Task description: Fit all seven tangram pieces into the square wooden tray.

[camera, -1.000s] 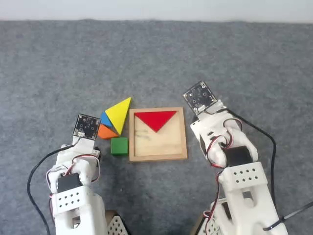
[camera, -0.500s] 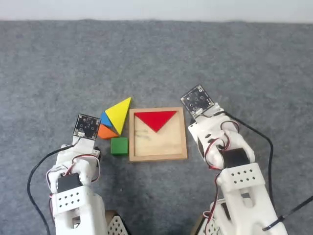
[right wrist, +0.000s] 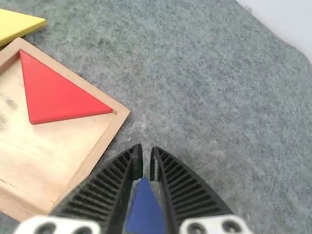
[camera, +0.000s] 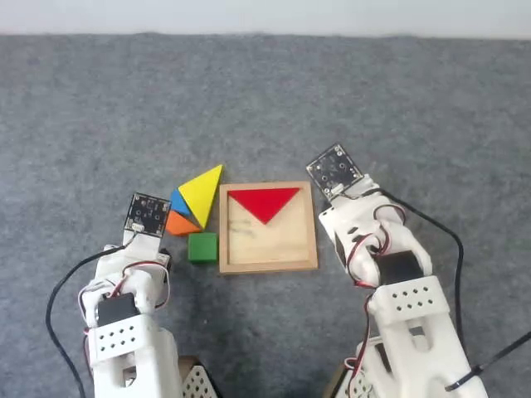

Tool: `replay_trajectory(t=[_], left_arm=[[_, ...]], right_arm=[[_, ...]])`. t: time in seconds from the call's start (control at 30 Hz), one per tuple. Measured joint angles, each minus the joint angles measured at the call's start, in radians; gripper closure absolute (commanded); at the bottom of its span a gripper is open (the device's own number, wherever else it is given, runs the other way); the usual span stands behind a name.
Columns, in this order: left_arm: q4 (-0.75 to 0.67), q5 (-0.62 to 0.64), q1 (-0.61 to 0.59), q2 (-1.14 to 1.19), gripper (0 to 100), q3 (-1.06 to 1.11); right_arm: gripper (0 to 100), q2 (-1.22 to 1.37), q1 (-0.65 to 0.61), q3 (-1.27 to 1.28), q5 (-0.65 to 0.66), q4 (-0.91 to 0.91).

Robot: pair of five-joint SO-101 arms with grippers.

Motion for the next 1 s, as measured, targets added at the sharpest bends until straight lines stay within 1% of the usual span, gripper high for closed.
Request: replay_trajectory(t=[0.77, 0.83, 0.9, 0.97, 1.0], left_arm=[[-0.005, 0.000, 0.018, 0.000, 82, -0.002], [-0.008, 0.000, 0.018, 0.000, 82, -0.048], [0.012, 0.000, 0.021, 0.000, 82, -0.147], [0.086, 0.005, 0.052, 0.000, 82, -0.281], [0.124, 0.028, 0.075, 0.000, 82, -0.350]], right_arm=[[95.7, 0.000, 0.000, 0.000, 0.000, 0.014], [95.7, 0.000, 0.000, -0.006, -0.018, 0.043], [95.6, 0.000, 0.005, -0.029, -0.075, 0.084], [95.6, 0.000, 0.032, -0.061, -0.135, 0.129], [95.6, 0.000, 0.041, -0.071, -0.152, 0.141]])
